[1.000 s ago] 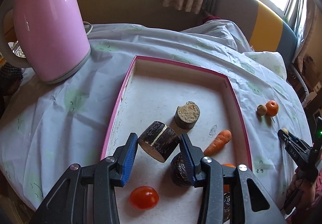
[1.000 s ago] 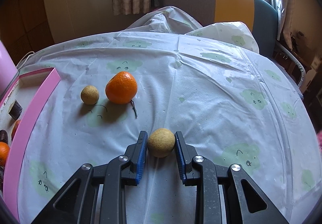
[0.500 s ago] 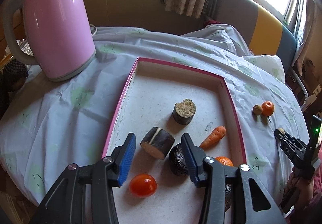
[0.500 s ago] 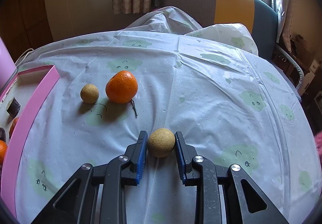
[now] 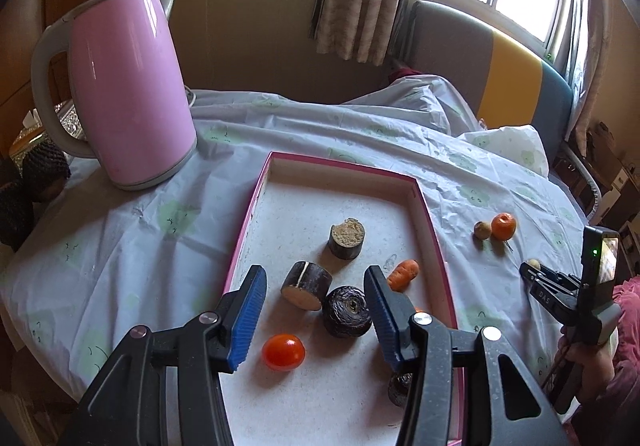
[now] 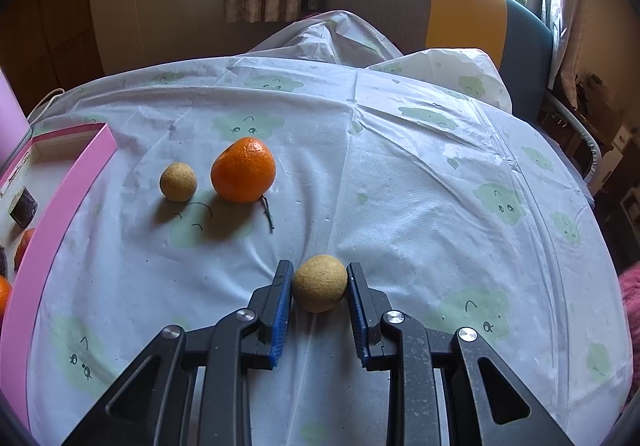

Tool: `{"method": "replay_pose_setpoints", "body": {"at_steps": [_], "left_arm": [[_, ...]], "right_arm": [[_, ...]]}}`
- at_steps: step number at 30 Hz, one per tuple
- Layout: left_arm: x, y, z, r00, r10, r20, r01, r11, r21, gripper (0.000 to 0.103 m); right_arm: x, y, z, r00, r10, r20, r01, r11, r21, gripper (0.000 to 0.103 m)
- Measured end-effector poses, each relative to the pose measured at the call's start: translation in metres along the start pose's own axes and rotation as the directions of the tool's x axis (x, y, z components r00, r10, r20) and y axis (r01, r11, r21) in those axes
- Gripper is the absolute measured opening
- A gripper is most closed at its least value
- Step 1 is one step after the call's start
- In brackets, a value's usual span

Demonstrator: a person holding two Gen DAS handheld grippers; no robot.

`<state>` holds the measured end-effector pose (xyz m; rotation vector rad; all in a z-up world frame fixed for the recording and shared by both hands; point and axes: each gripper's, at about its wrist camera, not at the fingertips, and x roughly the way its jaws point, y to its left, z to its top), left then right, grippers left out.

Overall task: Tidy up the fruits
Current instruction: 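Carry the pale yellow fruit into the tray and open the right gripper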

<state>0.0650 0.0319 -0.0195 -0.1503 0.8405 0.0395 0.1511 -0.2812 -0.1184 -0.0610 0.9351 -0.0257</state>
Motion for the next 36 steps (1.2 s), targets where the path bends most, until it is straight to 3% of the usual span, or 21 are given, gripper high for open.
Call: {"method": "replay_pose_setpoints", "body": {"at_steps": [4, 12, 24, 32, 36], "left_arm": [[-0.005, -0.003, -0.004, 1.000, -0.007, 0.010, 0.007, 1.000, 0.020, 0.051], [-0.006, -0.003, -0.011, 1.000, -0.009, 0.005, 0.009, 1.000, 0.025, 0.051], [-0.011, 0.007, -0.015, 1.000, -0.008, 0.018, 0.008, 1.000, 0.006, 0.051], [-0.012, 0.016, -0.018, 1.000, 0.002, 0.013, -0.002, 1.000, -0.011, 0.051], [-0.012, 0.019, -0.019, 1.000, 0.003, 0.009, -0.003, 1.000, -0.015, 0.051]], "right_arm": [[-0.005, 0.001, 0.000, 1.000, 0.022, -0.016, -0.021, 0.999, 0.031, 0.027], [-0.031, 0.045, -0.008, 0.985, 0.174, -0.002, -0.174, 0.985, -0.006, 0.027], [-0.070, 0.151, 0.016, 0.906, 0.423, 0.010, -0.415, 0.894, -0.169, 0.027], [-0.055, 0.200, 0.024, 0.889, 0.453, -0.070, -0.458, 0.865, -0.208, 0.027], [-0.048, 0.208, 0.021, 0.894, 0.440, -0.087, -0.448, 0.870, -0.204, 0.027]]}}
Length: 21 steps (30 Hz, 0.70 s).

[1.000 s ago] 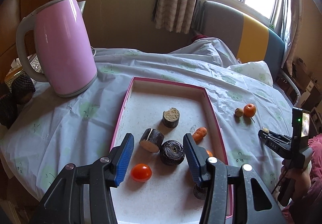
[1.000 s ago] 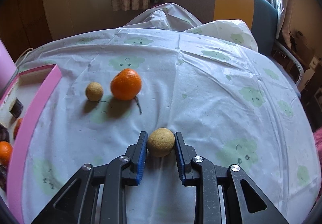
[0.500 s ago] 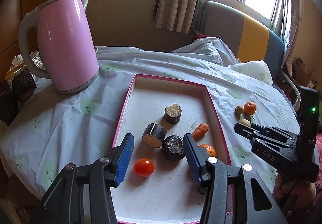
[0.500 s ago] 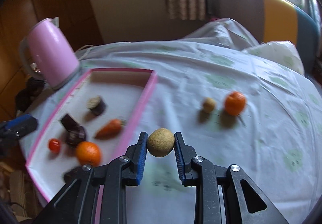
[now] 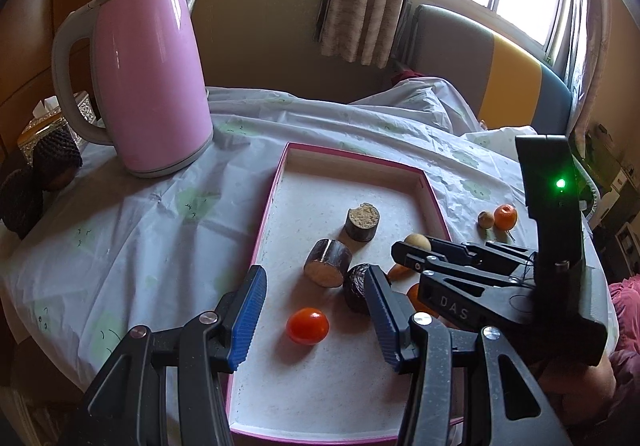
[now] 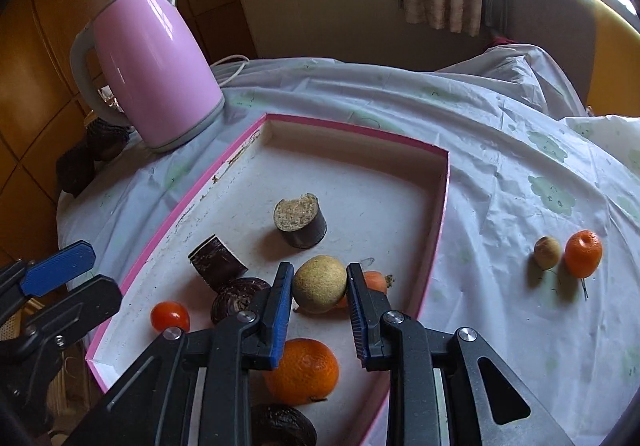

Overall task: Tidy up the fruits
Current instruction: 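Carry the pale yellow fruit into the tray and open the right gripper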

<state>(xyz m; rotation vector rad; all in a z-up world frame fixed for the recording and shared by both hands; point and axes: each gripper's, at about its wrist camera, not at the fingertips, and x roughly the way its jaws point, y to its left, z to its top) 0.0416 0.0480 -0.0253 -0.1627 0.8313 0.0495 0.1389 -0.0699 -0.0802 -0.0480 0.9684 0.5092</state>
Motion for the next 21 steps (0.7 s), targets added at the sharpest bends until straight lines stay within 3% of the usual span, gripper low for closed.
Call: {"method": "replay_pose_setpoints", "body": {"at_steps": [13, 21], "left_arm": [[0.001, -0.007, -0.002, 1.000, -0.004, -0.010, 0.004, 1.000, 0.011, 0.051], [0.003, -0.020, -0.005, 1.000, -0.015, -0.019, 0.016, 0.999, 0.045, 0.051]], "right_arm": [[-0.020, -0.002, -0.008, 0.998, -0.008, 0.064, 0.006, 1.000, 0.026, 0.047], [-0.044, -0.019, -0.016, 0.991, -0.063, 0.121, 0.055, 0.996, 0.074, 0.052]]}}
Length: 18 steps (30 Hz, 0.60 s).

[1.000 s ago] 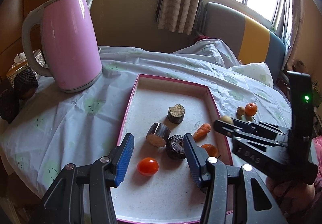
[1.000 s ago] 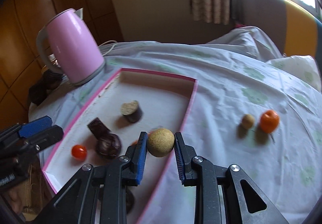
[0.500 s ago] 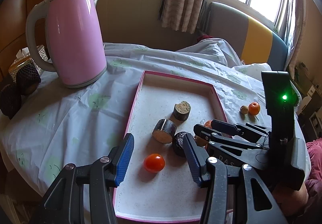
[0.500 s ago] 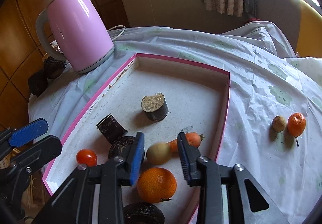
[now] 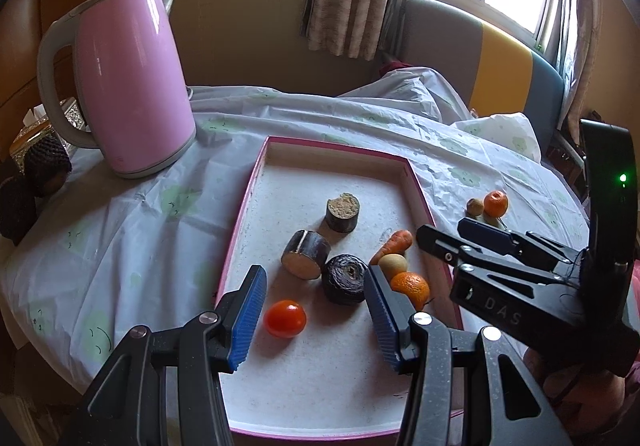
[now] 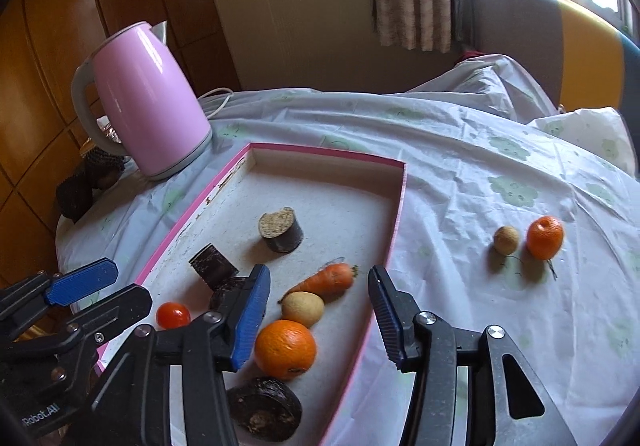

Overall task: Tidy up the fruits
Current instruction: 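Carry the pale yellow fruit into the tray and open the right gripper, then move the right gripper to the mandarin on the cloth and grasp it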

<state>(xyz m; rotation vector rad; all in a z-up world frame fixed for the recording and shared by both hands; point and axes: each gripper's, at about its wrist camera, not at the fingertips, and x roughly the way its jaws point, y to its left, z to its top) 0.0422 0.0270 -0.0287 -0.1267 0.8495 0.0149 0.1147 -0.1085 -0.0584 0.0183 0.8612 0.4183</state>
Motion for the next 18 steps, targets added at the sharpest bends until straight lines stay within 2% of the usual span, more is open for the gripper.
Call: {"method": "replay_pose_setpoints", "body": {"at_steps": [18], "left_arm": [[0.012, -0.037, -0.003, 0.999, -0.021, -0.037, 0.024, 0.995, 0.095, 0.051]], "right_arm": [[-0.023, -0.078, -0.017, 0.991, -0.128, 0.031, 0.121, 0.979, 0.166, 0.053]]}}
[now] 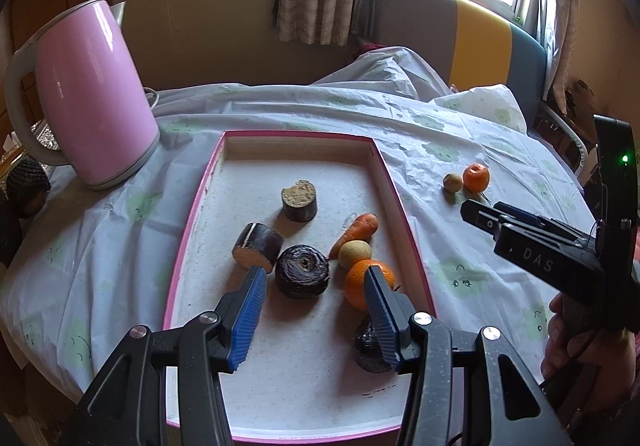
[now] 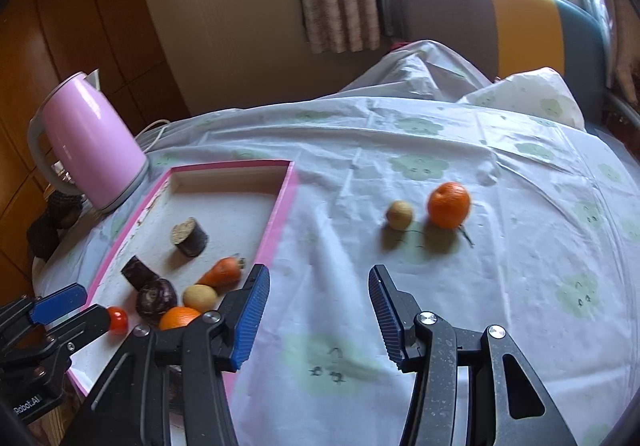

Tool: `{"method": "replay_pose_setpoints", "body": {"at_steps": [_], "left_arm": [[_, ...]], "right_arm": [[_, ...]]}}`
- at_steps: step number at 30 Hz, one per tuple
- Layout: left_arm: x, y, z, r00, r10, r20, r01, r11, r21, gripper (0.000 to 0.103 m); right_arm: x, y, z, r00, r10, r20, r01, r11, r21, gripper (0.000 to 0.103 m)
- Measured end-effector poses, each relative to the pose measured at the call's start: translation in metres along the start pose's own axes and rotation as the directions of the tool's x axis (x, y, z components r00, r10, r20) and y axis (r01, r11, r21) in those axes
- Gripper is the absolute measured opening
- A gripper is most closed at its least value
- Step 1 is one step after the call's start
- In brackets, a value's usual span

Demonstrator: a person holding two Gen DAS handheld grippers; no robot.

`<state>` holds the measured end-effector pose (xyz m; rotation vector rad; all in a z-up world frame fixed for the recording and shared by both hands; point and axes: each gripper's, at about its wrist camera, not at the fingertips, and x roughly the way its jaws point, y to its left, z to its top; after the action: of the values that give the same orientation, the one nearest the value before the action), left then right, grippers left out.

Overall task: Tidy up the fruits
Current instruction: 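Move the right gripper to the mandarin on the cloth and grasp it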

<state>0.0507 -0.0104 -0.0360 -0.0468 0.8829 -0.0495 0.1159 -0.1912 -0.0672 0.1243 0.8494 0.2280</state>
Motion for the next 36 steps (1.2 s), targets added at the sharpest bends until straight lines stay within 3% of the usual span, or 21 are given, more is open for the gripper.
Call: {"method": "replay_pose_setpoints", "body": {"at_steps": [18, 27, 33, 35, 36], "left_arm": [[0.025, -0.032, 0.011, 0.996, -0.071, -0.052, 0.074, 0.996, 0.049, 0.051], [0.037, -0.041, 0.015, 0.993, -0.085, -0.084, 0.089, 0.995, 0.048, 0.051], [0.043, -0.045, 0.021, 0.992, -0.092, -0.092, 0.096, 0.994, 0.046, 0.051], [0.045, -0.047, 0.023, 0.990, -0.102, -0.096, 0.107, 0.993, 0.043, 0.051], [0.046, -0.049, 0.025, 0.989, -0.110, -0.098, 0.114, 0.993, 0.041, 0.051]], "right_arm": [[0.007, -0.084, 0.003, 0.989, -0.147, -0.023, 0.149, 0.980, 0.129, 0.053], [0.034, -0.092, 0.029, 0.993, -0.111, -0.028, 0.114, 0.987, 0.113, 0.051], [0.076, -0.090, 0.045, 0.989, -0.131, -0.073, 0.136, 0.989, 0.059, 0.059], [0.085, -0.092, 0.045, 0.988, -0.127, -0.089, 0.132, 0.990, 0.052, 0.053], [0.083, -0.091, 0.045, 0.990, -0.124, -0.073, 0.127, 0.991, 0.041, 0.040]]}}
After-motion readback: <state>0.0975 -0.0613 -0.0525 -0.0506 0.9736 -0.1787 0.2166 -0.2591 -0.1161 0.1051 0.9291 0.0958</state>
